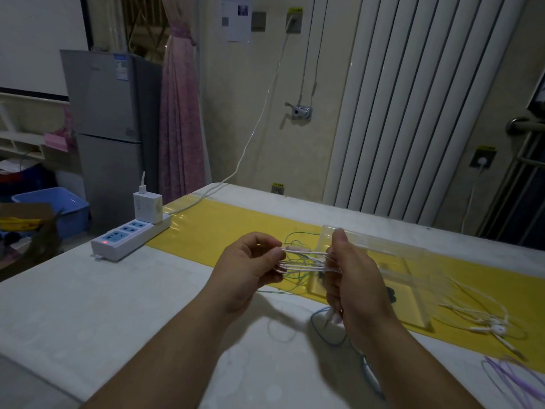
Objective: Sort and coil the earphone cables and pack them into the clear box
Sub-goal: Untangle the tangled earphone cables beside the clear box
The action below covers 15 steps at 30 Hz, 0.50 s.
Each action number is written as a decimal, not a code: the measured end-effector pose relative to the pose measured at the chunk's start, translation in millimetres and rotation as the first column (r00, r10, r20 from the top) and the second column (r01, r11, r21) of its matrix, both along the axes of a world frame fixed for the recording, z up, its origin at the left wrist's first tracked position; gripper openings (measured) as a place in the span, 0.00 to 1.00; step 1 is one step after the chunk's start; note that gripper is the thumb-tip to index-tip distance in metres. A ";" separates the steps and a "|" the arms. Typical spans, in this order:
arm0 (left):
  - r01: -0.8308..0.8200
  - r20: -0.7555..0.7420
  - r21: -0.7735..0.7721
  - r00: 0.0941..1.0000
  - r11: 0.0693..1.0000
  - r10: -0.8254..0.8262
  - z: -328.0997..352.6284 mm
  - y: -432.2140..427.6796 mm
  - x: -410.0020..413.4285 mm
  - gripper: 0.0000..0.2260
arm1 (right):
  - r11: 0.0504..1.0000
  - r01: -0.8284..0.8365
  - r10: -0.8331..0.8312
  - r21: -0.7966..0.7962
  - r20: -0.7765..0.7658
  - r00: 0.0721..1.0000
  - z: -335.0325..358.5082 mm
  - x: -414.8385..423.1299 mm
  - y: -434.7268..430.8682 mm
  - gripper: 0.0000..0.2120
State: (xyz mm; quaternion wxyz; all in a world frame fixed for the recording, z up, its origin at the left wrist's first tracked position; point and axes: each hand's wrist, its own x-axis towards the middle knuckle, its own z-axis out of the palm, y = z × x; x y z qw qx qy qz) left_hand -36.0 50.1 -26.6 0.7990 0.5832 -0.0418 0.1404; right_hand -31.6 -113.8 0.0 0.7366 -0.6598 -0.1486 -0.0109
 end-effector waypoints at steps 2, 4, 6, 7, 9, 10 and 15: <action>-0.016 0.009 0.065 1.000 0.998 0.015 -0.6 -0.9 -0.8 0.05 | 0.975 0.131 -0.116 -0.181 0.091 0.989 -4.6 5.5 -1.5 0.23; -0.039 -0.005 0.152 0.999 0.988 0.040 -1.3 0.3 -0.4 0.06 | 0.936 0.236 -0.206 -0.262 0.137 0.969 -7.7 8.1 -2.8 0.22; -0.034 -0.032 0.215 0.999 0.976 0.042 -2.0 -0.8 -0.9 0.06 | 0.914 0.326 -0.291 -0.241 0.170 0.941 -9.5 8.1 -3.7 0.19; -0.010 -0.046 0.208 0.999 0.978 0.020 -2.3 -2.6 -1.5 0.05 | 0.899 0.373 -0.332 -0.229 0.198 0.922 -8.7 6.8 -3.7 0.17; 0.047 -0.070 0.152 0.997 0.987 -0.036 -2.7 -5.8 -3.2 0.05 | 0.872 0.442 -0.388 -0.211 0.252 0.886 -7.9 6.1 -2.6 0.09; 0.064 -0.072 0.137 0.996 0.988 -0.055 -2.4 -6.7 -4.0 0.05 | 0.873 0.444 -0.390 -0.201 0.257 0.884 -7.4 6.1 -2.9 0.07; 0.024 -0.055 0.096 0.998 0.995 -0.018 -3.3 -3.0 -1.3 0.07 | 0.905 0.289 -0.243 -0.312 0.179 0.953 -7.7 17.6 -5.7 0.06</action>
